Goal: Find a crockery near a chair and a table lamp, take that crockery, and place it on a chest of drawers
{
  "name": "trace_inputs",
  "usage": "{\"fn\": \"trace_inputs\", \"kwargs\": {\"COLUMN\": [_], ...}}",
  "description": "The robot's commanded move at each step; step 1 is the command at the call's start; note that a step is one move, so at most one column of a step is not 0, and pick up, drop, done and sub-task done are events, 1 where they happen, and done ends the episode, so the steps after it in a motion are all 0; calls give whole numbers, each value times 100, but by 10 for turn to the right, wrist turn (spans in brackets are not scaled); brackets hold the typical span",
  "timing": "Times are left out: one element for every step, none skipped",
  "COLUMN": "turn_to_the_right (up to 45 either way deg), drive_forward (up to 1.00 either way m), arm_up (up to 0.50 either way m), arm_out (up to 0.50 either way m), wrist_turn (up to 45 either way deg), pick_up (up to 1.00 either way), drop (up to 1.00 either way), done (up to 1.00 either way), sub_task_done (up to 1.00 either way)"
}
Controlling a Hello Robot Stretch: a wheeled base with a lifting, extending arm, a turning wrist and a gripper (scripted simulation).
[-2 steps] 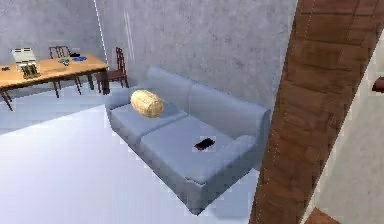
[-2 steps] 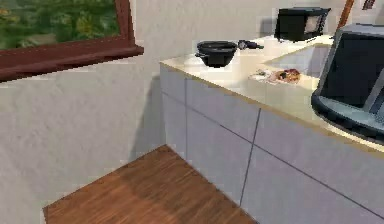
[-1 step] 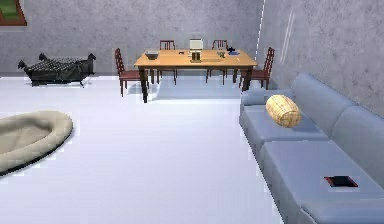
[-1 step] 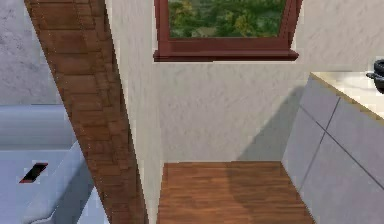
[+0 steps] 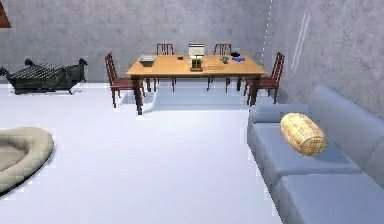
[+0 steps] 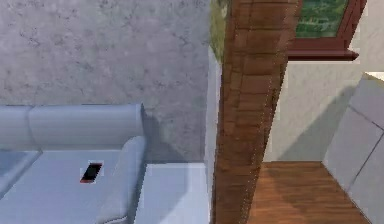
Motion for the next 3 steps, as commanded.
{"fn": "trace_inputs", "kwargs": {"turn_to_the_right": [-90,0,-30], "drive_forward": [0,100,0], "arm_up": [0,0,0], "arm_out": [0,0,0], "wrist_turn": [0,0,0], "pick_up": [0,0,0], "drop": [0,0,0], "done": [0,0,0], "sub_task_done": [0,0,0]}}
